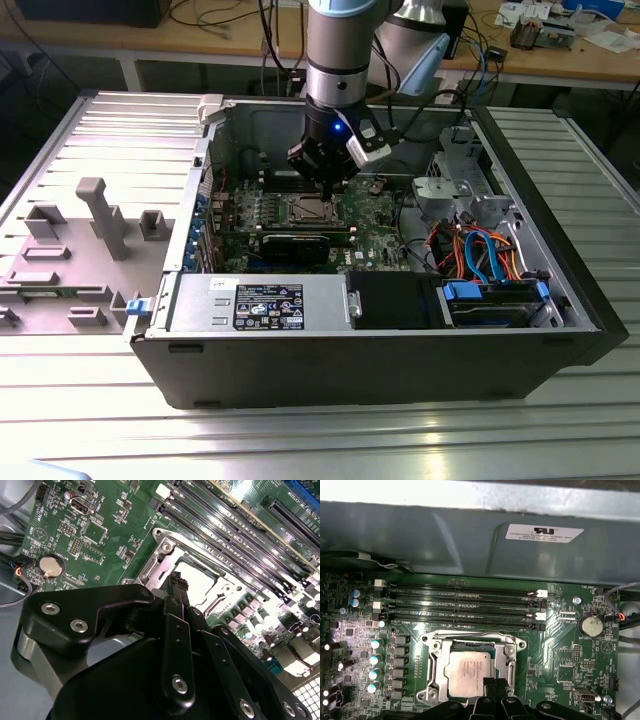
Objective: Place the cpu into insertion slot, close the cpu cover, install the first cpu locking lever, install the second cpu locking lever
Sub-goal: 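Install the second cpu locking lever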
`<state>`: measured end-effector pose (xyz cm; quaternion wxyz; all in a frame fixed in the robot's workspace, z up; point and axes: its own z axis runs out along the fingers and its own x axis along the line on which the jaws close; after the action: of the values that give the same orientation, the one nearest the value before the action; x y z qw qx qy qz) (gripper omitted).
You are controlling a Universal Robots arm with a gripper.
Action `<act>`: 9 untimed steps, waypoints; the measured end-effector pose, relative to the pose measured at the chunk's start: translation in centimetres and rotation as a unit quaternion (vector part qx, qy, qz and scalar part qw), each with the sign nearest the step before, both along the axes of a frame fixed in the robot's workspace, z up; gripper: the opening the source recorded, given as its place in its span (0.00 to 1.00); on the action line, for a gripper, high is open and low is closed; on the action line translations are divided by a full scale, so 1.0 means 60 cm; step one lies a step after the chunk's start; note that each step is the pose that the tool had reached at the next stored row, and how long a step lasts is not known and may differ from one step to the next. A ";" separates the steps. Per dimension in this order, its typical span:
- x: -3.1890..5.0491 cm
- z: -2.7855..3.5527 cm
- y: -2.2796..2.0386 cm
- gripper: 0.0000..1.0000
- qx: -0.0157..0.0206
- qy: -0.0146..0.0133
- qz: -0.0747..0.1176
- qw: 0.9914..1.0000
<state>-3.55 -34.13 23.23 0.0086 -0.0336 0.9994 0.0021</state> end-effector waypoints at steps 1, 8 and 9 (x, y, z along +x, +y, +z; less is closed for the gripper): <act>0.000 0.000 -0.0001 0.11 0.000 0.000 0.000 1.000; 0.000 0.000 -0.0002 0.11 0.000 0.000 0.000 1.000; 0.000 0.000 -0.0002 0.11 0.000 0.000 0.000 1.000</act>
<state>-3.55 -34.14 23.23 0.0086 -0.0336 0.9994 0.0021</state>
